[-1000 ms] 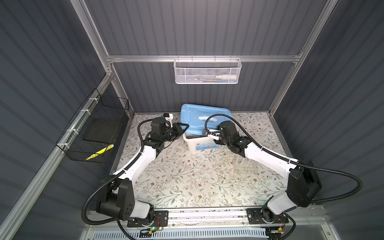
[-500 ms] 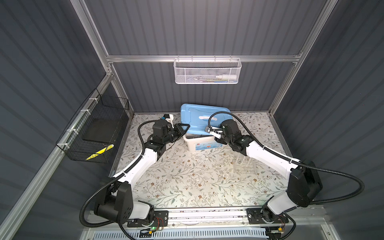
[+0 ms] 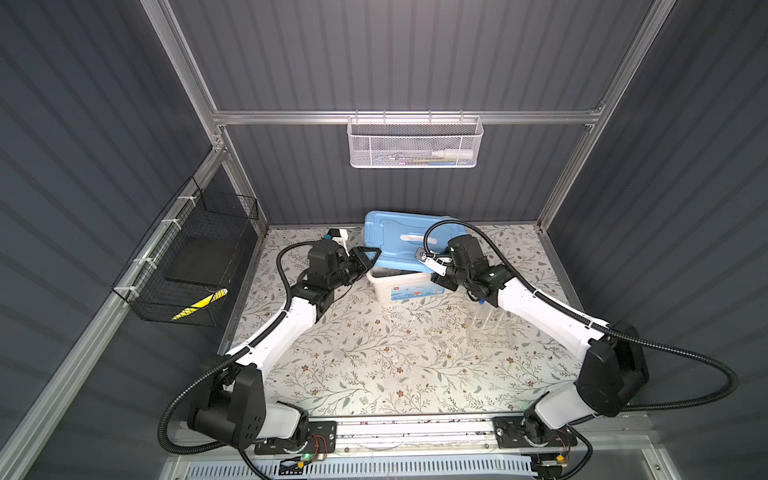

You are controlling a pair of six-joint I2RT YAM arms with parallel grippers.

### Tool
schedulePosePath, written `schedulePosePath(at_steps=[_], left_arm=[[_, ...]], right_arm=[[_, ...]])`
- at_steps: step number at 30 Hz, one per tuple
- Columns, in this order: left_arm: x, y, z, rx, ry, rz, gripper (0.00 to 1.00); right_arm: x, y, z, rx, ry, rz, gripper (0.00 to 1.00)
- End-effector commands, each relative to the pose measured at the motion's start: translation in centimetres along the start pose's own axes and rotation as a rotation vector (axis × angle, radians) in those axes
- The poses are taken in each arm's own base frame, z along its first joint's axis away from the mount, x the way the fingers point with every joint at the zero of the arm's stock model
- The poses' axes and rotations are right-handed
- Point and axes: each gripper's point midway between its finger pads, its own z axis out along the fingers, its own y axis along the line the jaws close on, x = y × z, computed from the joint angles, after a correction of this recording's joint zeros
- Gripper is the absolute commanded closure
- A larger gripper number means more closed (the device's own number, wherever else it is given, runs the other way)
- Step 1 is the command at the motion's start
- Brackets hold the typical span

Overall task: Organize the chemistry lab equipment
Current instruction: 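Press the blue lid down onto the bin rim with both grippers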

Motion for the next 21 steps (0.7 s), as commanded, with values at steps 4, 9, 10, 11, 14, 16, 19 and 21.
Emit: schedulePosePath(at_steps=[4,9,10,11,14,16,19,21], left_arm=[[0.7,2.8,-0.2,-0.106,-0.005,0.031,0.65],[0.6,2.8,-0.2,-0.108,-0.009,0.029,0.66],[0.6,2.9,-0.3,-0.112,-0.010,0.028,0.66],[0.6,3.0,-0.4,-0.116,-0.013,0.028,0.66],[0.8,3.3,-0.8,-0.128,-0.020,0.023,0.66],[1.0,3.5,-1.0,-0.134,-0.021,0.023,0.66],[1.3,4.0,-1.2,-0.146,-0.025,0.017,0.66],[1.6,4.3,-1.4,-0.150,-0.029,0.011,0.66]], right_arm=[[1.0,0.9,-1.1,-0.120,0.019,0.174,0.35],[1.3,0.1,-0.9,-0.137,0.031,0.225,0.34],[1.4,0.0,-0.9,-0.143,0.030,0.232,0.34],[1.5,-0.1,-0.8,-0.142,0.034,0.243,0.33],[1.9,-0.5,-0.2,-0.149,0.054,0.262,0.31],[2.0,-0.6,0.1,-0.160,0.065,0.271,0.31],[1.5,-0.3,0.4,-0.189,0.055,0.279,0.30],[1.3,0.1,0.4,-0.217,0.052,0.283,0.29]])
